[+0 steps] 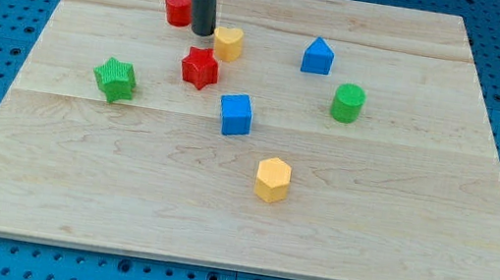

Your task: Push the yellow heart down a bit

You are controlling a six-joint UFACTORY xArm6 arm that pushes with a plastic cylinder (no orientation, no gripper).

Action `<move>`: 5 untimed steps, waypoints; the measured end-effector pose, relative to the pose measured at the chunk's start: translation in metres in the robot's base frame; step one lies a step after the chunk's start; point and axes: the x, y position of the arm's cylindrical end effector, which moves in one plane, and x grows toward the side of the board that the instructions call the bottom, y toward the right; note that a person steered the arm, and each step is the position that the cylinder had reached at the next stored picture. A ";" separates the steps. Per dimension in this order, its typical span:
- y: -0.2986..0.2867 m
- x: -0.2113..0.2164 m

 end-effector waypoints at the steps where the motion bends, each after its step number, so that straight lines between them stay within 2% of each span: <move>1: 0.003 -0.008; 3: 0.026 0.003; 5: 0.029 0.036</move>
